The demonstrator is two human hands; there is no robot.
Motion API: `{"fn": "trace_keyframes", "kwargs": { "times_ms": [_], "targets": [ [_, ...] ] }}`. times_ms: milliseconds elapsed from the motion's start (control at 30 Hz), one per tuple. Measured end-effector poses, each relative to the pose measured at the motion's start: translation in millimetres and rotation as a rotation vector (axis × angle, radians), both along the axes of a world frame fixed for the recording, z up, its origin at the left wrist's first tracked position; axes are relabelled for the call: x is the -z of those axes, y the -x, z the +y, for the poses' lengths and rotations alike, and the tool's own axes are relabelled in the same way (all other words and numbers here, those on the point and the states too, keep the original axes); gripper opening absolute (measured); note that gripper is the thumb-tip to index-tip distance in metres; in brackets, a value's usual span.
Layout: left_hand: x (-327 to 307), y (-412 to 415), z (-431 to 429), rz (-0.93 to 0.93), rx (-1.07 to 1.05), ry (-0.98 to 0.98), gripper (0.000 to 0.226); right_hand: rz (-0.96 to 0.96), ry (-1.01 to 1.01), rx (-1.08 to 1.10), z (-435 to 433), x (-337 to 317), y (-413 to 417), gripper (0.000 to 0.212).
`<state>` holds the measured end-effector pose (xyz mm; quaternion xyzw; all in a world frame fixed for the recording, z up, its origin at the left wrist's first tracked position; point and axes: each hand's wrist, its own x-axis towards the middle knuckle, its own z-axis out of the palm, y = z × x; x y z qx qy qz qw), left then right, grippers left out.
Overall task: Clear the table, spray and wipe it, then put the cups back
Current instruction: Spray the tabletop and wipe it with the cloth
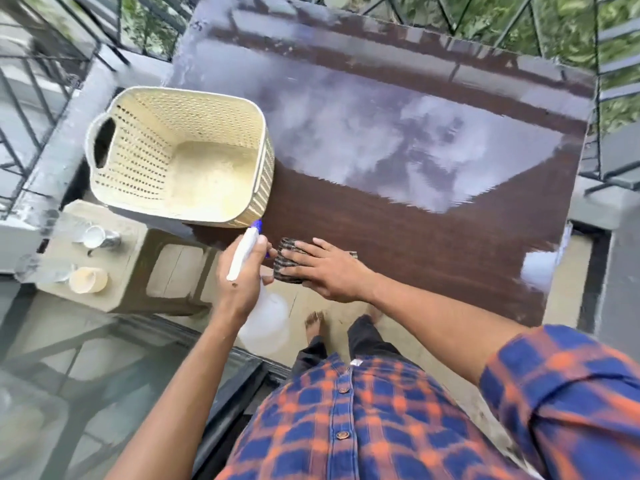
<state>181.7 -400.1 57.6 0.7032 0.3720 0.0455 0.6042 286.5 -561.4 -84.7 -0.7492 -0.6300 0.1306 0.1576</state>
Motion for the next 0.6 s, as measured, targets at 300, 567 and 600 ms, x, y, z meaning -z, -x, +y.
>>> {"fn": "trace_keyframes", "kwargs": {
  "times_ms": [300, 567, 600],
  "targets": [
    [-3.3, -20.5, -11.6, -0.033, -0.086, -0.061, 0.037, 0.009, -0.022, -0.219, 17.9, -1.1, -44.7, 0.048],
    [-9.1, -95.6, -41.0, -0.034, -0.164, 0.062, 0.018, 0.004, -0.094, -0.071, 26.9, 1.4, -134.8, 0.047],
    [-9.3, -106.3, -41.9, -0.033, -0.152, 0.053, 0.022, 0.007, -0.096, -0.037, 29.1, 2.2, -149.5, 0.047]
  ]
}}
